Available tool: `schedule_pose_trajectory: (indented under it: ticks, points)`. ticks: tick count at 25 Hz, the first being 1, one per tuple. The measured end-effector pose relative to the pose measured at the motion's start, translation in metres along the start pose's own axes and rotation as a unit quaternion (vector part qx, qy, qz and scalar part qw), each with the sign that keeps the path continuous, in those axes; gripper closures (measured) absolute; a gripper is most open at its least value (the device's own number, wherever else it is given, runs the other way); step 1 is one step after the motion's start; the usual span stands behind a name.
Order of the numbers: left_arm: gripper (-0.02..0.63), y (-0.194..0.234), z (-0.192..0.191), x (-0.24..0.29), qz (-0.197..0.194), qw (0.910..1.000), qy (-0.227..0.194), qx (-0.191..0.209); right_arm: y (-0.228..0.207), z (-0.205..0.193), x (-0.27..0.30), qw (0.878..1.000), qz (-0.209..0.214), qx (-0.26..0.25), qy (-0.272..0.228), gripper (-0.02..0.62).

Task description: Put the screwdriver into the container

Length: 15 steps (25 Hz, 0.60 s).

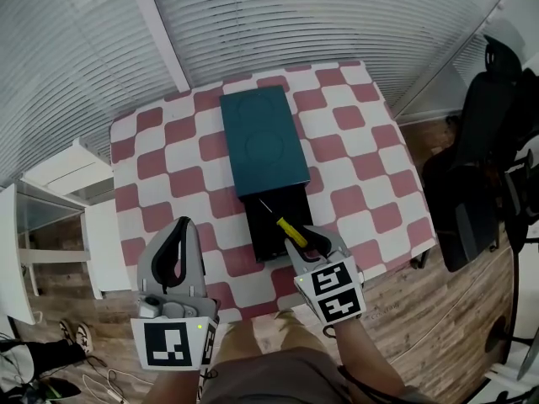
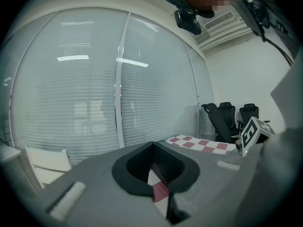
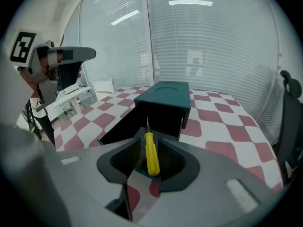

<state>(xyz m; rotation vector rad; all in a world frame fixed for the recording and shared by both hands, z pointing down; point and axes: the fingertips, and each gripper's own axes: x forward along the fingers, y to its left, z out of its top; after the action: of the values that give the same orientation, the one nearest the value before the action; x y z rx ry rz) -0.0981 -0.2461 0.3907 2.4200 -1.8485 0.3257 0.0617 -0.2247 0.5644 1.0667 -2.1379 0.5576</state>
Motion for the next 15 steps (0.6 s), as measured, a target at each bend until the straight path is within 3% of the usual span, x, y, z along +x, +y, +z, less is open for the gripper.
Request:
schedule_pose_trajectory:
  ticks: [4,9,15]
  points:
    - [0.606,0.0,0.006,-0.006,0.002,1.0,-0.008,-0.001,0.0,0.011,-0.007,1.0,0.0,0.007,-0.025,0.445]
    - [0.606,0.005,0.023,-0.019,0.012,0.9995,-0.03,-0.005,0.005,0.054,-0.033,0.994,0.01,0.023,-0.102,0.466]
    - [0.606,0.017,0.066,-0.04,0.033,0.9961,-0.081,-0.001,0.031,0.142,-0.09,0.969,0.003,-0.016,-0.247,0.54]
